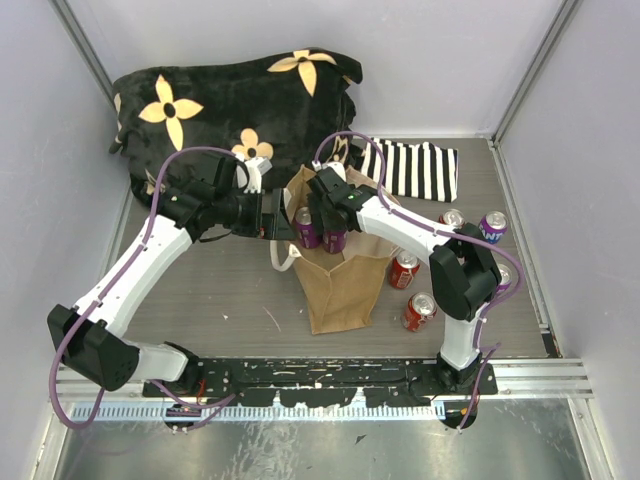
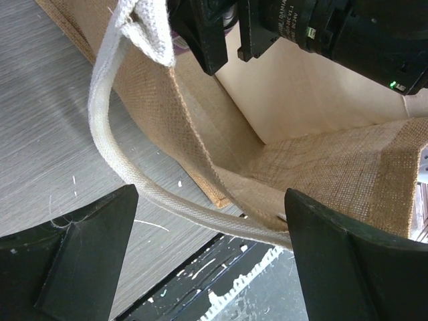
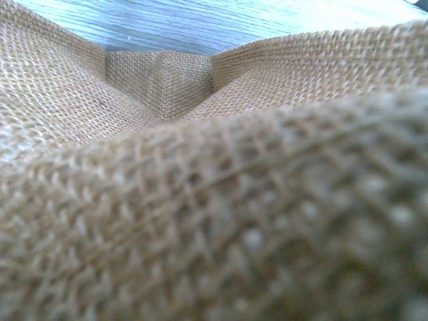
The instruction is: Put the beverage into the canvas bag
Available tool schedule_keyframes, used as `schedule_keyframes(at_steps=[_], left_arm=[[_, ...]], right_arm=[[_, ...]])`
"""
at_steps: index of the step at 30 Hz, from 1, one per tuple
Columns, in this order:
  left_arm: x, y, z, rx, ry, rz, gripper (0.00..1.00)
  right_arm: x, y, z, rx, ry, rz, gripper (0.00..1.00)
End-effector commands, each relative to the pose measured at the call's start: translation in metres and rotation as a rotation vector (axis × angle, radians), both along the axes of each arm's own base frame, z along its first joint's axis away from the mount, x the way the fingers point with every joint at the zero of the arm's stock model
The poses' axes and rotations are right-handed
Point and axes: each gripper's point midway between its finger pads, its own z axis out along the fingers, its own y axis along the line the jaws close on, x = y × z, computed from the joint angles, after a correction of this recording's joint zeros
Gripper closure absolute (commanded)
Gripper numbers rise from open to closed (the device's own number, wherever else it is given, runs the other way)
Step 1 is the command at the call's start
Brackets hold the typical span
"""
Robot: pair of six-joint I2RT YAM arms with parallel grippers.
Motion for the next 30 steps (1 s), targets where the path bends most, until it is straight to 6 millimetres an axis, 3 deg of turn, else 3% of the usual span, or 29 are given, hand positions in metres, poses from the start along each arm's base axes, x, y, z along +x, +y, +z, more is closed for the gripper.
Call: schedule_keyframes(at_steps=[1, 12, 21, 30], left_arm=[[0.001, -0.004, 0.006, -0.036, -0.020, -0.014, 0.02], [-0.014, -0.011, 0.001, -0.041, -0.010, -0.099, 0.02], [-0.048, 0.000, -0.039, 0.087, -0.052, -0.275, 0.01], [-0.042, 0.000, -0.046, 0.120, -0.078, -0.319, 0.02]], right_arm=[[-0.023, -0.013, -0.041, -0.097, 0.131, 0.023, 0.23], [-0.020, -0.012, -0.025, -0.082, 0.102, 0.017, 0.19], [-0.010, -0.003, -0.001, -0.036, 0.061, 0.003, 0.19], [0.003, 0.006, 0.015, -0.022, 0.033, -0.001, 0.18]])
